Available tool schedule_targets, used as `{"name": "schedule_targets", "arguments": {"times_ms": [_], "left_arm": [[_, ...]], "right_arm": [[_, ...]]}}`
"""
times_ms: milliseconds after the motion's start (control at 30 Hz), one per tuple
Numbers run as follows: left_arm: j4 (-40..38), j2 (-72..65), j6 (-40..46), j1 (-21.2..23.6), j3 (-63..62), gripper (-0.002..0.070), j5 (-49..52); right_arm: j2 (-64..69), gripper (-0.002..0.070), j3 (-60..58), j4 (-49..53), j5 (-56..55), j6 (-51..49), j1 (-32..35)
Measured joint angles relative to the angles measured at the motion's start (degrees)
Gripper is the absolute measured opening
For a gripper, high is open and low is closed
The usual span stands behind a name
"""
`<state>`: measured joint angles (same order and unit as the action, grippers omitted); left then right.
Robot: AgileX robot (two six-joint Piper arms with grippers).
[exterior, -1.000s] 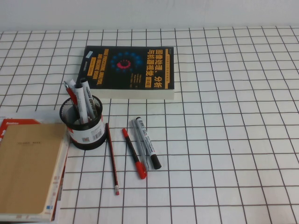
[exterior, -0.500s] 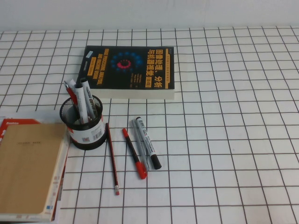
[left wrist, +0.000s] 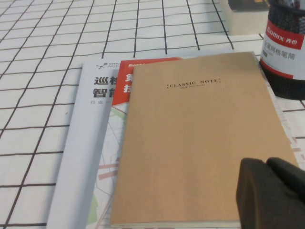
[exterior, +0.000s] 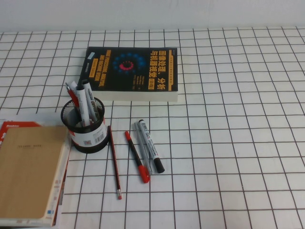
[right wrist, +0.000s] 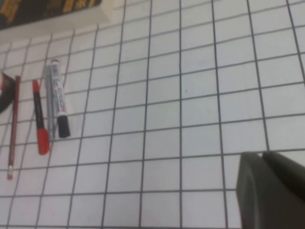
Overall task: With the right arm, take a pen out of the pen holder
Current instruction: 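Take a marker out of the pen holder and lay it on the table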
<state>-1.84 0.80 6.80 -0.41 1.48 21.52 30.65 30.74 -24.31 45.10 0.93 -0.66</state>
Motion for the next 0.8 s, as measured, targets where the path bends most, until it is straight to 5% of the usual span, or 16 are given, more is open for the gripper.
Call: {"name": "schedule_targets", "arguments": {"times_ms": [400,800], "left_arm": [[0.0,0.0,0.0,0.0,0.0,-0.0004,0.0],[0.0,0.0,0.0,0.0,0.0,-0.0004,0.0]], "right_arm": [[19.6,-0.0016,8.7,-4.1,-1.1,9.7,-1.3],[42.6,-0.0016,24.8,-5.1,-10.1,11.3,-25.3]]}}
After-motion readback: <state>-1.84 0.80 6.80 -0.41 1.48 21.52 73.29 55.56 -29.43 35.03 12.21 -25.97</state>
